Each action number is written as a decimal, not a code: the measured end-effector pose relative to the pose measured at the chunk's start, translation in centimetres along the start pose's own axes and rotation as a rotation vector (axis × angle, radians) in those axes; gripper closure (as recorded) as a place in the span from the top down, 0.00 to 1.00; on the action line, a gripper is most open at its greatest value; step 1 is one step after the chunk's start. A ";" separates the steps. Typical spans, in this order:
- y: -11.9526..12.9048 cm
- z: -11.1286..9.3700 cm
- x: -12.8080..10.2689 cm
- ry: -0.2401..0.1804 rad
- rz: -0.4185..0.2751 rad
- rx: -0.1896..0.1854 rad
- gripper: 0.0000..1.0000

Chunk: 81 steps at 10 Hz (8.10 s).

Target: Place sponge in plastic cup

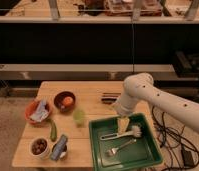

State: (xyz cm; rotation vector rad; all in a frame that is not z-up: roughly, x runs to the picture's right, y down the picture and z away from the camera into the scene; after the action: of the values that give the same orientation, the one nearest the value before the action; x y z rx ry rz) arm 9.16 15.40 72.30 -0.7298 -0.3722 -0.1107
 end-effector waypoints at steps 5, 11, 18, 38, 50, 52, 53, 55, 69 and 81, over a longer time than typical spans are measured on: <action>0.0 0.0 0.0 0.000 0.000 0.000 0.80; 0.0 0.0 0.0 0.000 0.000 0.000 0.80; 0.0 0.0 0.0 0.000 0.000 0.000 0.80; 6.6 5.7 -24.1 -0.155 -0.828 -0.031 0.80; 4.8 8.6 -25.7 -0.097 -0.783 -0.107 0.28; 4.6 7.8 -25.6 -0.095 -0.762 -0.111 0.06; 4.5 7.1 -25.6 -0.097 -0.745 -0.114 0.01; 3.6 4.4 -25.6 -0.092 -0.695 -0.104 0.00; -10.9 5.0 -17.8 0.033 -0.184 -0.066 0.00; -12.4 4.9 -16.5 -0.007 -0.174 -0.044 0.29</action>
State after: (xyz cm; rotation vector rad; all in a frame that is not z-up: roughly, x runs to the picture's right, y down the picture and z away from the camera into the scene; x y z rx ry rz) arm -10.40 8.96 77.44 -0.7409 -0.4410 -0.2811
